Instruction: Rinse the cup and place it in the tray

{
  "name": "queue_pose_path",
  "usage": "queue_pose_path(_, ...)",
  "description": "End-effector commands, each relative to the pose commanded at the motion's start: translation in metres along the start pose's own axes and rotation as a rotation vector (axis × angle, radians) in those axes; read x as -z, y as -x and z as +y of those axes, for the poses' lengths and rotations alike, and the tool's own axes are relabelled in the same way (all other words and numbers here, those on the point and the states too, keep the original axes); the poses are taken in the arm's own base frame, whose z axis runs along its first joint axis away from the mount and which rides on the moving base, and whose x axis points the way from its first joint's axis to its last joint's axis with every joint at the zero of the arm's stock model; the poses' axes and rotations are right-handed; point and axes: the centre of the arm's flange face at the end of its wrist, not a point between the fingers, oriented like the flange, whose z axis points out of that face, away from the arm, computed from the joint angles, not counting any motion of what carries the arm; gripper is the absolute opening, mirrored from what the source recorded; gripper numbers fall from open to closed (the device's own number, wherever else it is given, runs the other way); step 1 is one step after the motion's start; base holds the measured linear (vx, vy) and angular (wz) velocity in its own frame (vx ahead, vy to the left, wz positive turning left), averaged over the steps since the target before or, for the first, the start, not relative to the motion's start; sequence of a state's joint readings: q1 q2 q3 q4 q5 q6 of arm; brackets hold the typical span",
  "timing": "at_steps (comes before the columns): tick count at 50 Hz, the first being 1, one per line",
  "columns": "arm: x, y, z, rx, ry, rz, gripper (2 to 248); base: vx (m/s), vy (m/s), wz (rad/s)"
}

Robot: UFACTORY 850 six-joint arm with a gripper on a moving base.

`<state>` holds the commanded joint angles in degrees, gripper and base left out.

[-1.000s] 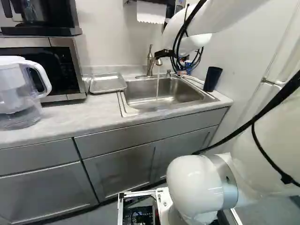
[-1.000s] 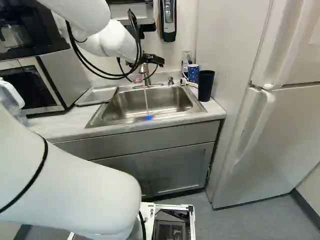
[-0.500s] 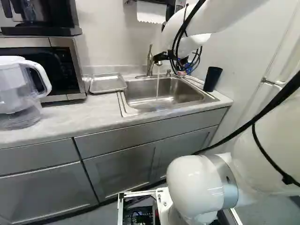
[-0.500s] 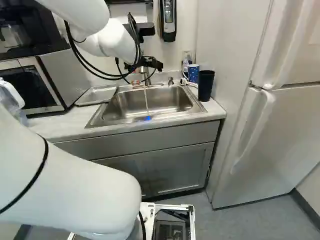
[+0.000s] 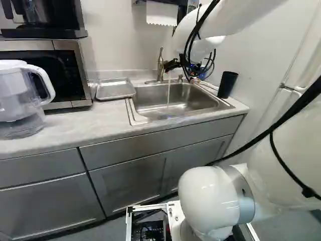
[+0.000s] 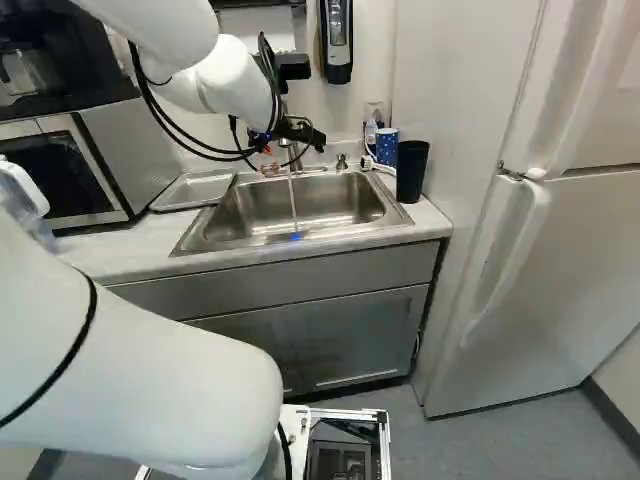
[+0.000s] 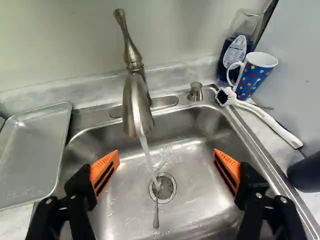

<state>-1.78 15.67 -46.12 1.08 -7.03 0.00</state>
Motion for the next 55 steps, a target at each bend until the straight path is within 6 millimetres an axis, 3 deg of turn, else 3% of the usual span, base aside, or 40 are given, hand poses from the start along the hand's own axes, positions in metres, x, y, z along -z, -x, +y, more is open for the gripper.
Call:
queue_pose_path(42, 0.0, 0.009, 0.0, -0.001, 0.001, -0.098, 247, 0.0, 0.0, 0.0)
queue_pose_path(55, 0.0, 0.008, 0.013, -0.02, 0.025, -0.098, 247, 0.0, 0.0, 0.0)
